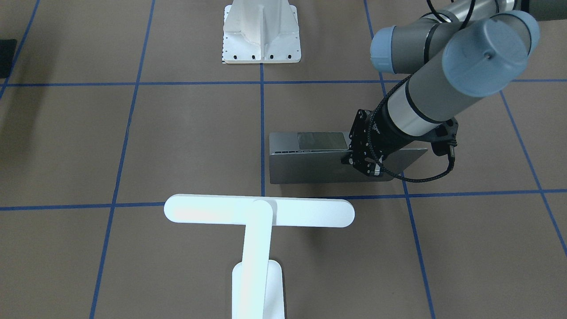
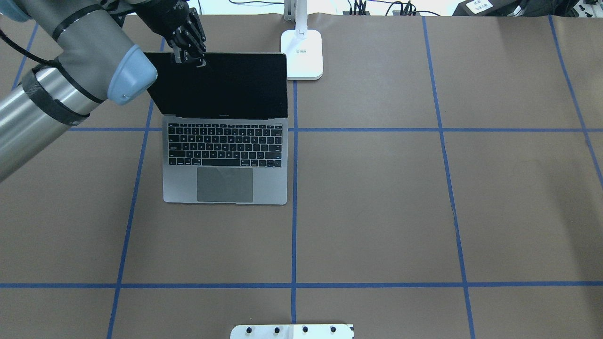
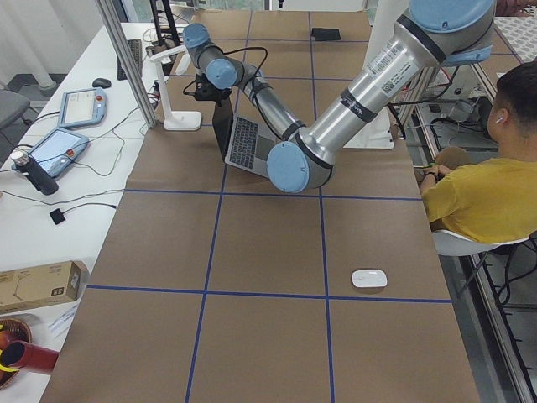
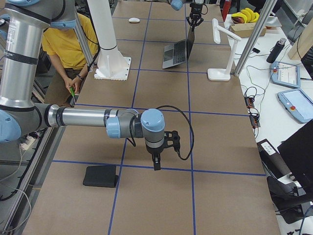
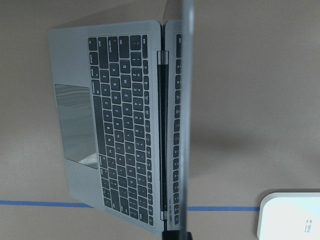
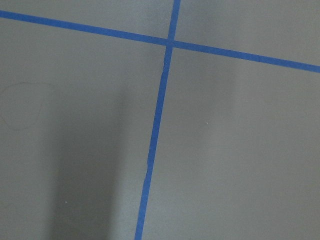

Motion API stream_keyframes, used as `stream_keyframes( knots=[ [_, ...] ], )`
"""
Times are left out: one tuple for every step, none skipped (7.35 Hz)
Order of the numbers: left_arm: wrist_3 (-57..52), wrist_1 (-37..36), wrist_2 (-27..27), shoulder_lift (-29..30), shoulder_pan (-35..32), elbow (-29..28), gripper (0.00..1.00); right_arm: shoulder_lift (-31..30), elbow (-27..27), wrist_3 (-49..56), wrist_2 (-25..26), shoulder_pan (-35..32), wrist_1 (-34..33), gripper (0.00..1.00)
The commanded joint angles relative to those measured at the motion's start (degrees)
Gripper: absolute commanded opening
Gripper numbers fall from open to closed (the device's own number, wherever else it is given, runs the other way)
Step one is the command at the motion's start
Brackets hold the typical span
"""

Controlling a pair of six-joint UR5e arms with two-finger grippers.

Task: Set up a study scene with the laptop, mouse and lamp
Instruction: 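Lower the laptop beside the white lamp with the left gripper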

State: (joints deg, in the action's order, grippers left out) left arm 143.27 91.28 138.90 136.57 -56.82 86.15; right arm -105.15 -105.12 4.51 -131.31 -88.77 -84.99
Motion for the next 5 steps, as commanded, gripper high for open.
stream_keyframes(
  knots=[
    [0.60, 5.64, -1.44, 1.15, 1.00, -6.15, 0.00, 0.03, 0.00, -0.03, 0.00, 0.00, 0.00, 1.00],
    [0.60, 7.49, -1.44, 1.67, 1.09, -8.52, 0.00, 0.03, 0.09, -0.03, 0.00, 0.00, 0.00, 1.00],
    [0.78, 8.73, -1.53, 1.85, 1.10, -9.68, 0.00, 0.03, 0.00, -0.03, 0.00, 0.09, 0.00, 1.00],
    [0.78, 8.83, -1.53, 2.03, 1.18, -10.12, 0.00, -0.05, 0.00, -0.03, 0.00, 0.09, 0.00, 1.00],
    [0.87, 8.83, -1.53, 2.12, 1.27, -10.30, 0.00, 0.03, 0.09, -0.03, 0.00, 0.17, 0.00, 1.00]
  ],
)
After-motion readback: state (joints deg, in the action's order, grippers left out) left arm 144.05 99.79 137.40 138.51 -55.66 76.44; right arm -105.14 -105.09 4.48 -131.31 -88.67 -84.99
